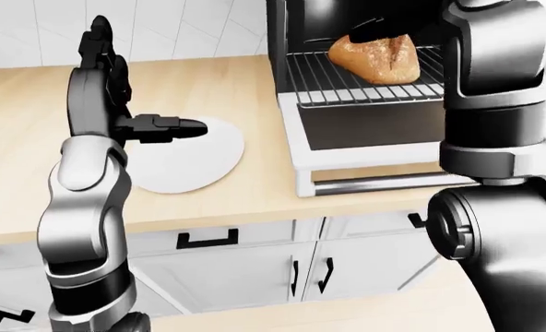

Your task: Pick the scone from the rack and place it on the plate on the counter.

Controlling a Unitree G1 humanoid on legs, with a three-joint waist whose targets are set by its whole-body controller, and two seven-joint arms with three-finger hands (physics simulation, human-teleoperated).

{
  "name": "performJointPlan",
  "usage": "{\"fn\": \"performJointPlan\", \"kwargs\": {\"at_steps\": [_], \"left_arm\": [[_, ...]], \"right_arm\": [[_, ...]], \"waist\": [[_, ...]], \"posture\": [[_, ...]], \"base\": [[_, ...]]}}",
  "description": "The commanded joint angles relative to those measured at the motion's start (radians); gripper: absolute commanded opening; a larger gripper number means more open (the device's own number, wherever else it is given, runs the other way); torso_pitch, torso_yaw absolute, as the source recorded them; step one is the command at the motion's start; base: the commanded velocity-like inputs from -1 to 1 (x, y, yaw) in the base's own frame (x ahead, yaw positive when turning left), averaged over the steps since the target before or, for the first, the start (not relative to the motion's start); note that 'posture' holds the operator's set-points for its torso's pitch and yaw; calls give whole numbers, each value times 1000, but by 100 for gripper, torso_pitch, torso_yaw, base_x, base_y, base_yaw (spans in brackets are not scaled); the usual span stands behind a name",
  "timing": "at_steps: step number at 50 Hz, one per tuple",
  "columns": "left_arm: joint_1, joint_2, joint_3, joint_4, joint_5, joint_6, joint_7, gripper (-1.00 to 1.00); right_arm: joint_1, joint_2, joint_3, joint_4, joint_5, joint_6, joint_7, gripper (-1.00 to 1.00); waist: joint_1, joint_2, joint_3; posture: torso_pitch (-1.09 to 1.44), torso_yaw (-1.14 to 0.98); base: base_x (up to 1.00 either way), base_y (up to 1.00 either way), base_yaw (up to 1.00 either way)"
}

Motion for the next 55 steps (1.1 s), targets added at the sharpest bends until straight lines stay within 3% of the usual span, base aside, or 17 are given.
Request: {"fn": "performJointPlan", "kwargs": {"at_steps": [1,2,21,37,55], "left_arm": [[-34,11,7,-24,4,-33,4,100],[-40,10,4,-15,4,-37,4,100],[-24,4,6,-7,6,-57,-2,100],[-10,10,12,-7,6,-64,-2,100],[-1,10,17,-9,6,-69,-3,100]], "right_arm": [[-53,-5,-7,4,-35,-25,11,100],[-55,-11,9,19,-56,-21,27,100],[-73,23,-11,193,-124,-81,-14,100],[-80,21,-38,365,-48,-192,-145,100],[-75,15,-30,407,-12,-225,-160,100]], "waist": [[-1,2,-31],[-1,3,-31],[2,6,-36],[2,6,-39],[3,3,-40]], "posture": [[0,0],[0,0],[0,0],[0,0],[0,0]], "base": [[0,0,0],[0,0,0],[0,0,0],[0,0,0],[0,0,0]]}}
